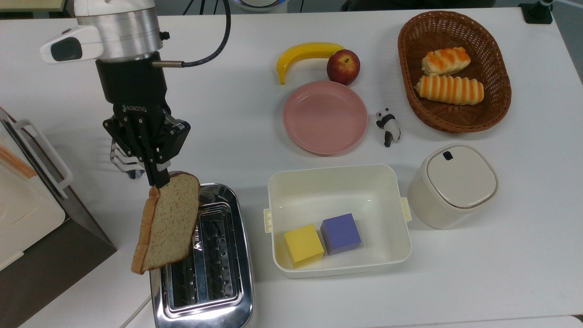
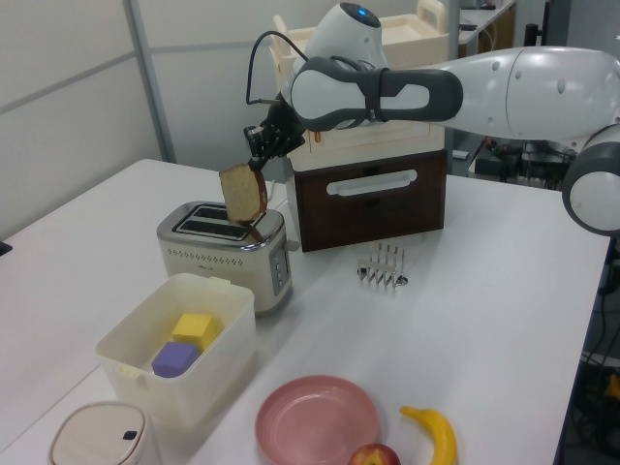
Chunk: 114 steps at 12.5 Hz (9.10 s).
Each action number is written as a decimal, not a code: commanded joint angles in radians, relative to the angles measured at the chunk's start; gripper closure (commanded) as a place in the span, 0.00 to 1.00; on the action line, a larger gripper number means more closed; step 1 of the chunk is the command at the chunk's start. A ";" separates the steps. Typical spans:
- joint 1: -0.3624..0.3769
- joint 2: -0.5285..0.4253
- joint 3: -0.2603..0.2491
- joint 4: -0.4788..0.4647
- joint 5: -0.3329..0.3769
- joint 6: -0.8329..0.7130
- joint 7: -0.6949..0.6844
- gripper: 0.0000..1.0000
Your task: Put the bread in the toaster
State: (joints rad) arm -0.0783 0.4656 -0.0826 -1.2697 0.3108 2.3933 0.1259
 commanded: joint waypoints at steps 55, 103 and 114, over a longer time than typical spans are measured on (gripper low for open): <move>-0.008 0.145 0.001 -0.163 -0.295 -0.530 -0.522 0.00; 0.020 -0.133 -0.009 -0.016 -0.340 -0.615 -0.509 1.00; -0.018 -0.130 -0.016 0.066 -0.381 -0.333 -0.391 1.00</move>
State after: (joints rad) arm -0.0845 0.3451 -0.0919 -1.1951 -0.0552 1.9931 -0.3133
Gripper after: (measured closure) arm 0.960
